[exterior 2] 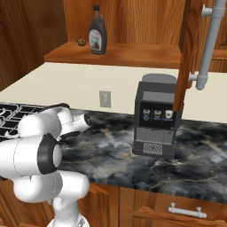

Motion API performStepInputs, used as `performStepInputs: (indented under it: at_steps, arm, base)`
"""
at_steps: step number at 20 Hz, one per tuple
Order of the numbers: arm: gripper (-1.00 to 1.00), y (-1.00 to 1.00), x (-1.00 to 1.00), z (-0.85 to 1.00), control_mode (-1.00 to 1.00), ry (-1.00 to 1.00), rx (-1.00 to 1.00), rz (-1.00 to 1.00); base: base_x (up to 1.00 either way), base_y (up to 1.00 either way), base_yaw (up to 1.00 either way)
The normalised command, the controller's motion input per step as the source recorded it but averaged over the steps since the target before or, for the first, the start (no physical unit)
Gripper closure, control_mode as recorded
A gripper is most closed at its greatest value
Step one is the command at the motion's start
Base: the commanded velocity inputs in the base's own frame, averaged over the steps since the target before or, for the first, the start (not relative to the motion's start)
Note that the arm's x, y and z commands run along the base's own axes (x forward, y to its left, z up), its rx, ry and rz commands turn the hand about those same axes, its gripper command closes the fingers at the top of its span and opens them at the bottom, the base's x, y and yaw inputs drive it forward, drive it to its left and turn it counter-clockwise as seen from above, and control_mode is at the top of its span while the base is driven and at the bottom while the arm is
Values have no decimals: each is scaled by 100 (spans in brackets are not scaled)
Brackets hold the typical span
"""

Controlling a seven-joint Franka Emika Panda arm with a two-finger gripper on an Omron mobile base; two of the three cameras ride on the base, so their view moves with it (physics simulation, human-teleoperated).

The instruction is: Pick the syrup bottle and honey bottle from the cabinet and place them next to the mug.

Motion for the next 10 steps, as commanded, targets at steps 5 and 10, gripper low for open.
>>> performStepInputs:
  at_steps: [5, 10]
  arm:
    - [-100, -46, 0, 33, -100, -9, 0, -5]
    - [-100, -39, -4, 54, -100, -3, 3, -8]
  base:
    - [0, 0, 0]
    - [0, 0, 0]
